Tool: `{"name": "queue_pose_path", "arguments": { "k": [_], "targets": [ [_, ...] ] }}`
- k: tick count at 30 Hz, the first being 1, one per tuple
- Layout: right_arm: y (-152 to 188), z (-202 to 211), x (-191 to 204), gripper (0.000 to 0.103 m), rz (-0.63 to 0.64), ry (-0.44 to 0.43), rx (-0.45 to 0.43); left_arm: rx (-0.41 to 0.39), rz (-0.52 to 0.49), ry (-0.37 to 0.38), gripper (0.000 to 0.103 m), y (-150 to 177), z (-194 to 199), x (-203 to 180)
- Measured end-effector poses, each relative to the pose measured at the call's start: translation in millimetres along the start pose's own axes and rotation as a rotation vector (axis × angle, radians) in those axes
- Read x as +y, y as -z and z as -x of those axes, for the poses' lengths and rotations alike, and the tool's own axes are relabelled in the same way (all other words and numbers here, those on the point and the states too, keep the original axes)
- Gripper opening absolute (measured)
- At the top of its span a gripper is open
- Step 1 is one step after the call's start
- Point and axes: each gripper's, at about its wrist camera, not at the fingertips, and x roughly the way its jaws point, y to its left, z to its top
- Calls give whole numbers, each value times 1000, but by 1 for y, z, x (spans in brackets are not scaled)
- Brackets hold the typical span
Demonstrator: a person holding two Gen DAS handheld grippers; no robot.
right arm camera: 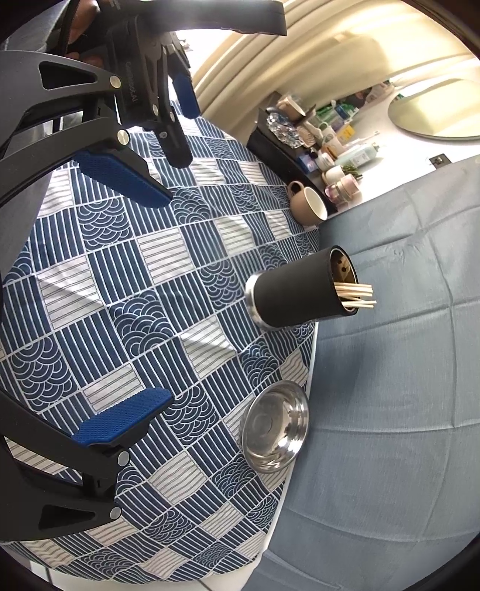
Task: Organize utensils
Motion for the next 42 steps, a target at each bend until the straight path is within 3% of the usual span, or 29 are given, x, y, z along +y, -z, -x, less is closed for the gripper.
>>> {"name": "queue_pose_path", "arguments": {
  "k": [42],
  "targets": [
    [-3, 3, -3, 94, -17, 12, -13, 11, 13, -3, 97, 1, -1, 7]
  ]
}}
